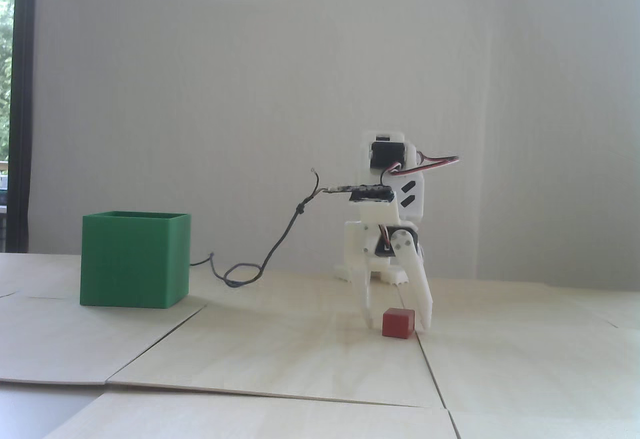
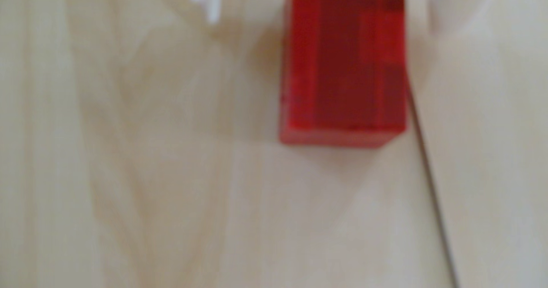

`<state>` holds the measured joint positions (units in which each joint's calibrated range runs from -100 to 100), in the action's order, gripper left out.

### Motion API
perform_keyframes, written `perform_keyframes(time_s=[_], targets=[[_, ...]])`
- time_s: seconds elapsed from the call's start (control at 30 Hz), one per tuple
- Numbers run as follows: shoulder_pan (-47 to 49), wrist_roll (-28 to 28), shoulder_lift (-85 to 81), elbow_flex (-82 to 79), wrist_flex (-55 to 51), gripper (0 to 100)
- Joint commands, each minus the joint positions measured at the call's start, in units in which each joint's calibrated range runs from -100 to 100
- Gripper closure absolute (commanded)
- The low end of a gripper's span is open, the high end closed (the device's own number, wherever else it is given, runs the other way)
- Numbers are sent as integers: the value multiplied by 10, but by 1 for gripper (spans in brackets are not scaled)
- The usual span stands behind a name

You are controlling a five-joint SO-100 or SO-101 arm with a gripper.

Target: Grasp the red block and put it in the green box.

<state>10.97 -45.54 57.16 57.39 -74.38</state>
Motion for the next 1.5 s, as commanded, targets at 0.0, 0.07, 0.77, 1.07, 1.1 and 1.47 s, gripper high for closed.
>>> perform_keyframes(time_s=[0.0, 0.07, 0.77, 1.07, 1.1, 1.47], targets=[[-10, -2, -3, 45, 3, 75], [-10, -1, -2, 45, 14, 77], [-45, 0, -81, 78, 14, 98], [-129, -2, -237, 73, 15, 98], [-141, -3, -255, 73, 15, 98], [-321, -4, -406, -53, 54, 98]])
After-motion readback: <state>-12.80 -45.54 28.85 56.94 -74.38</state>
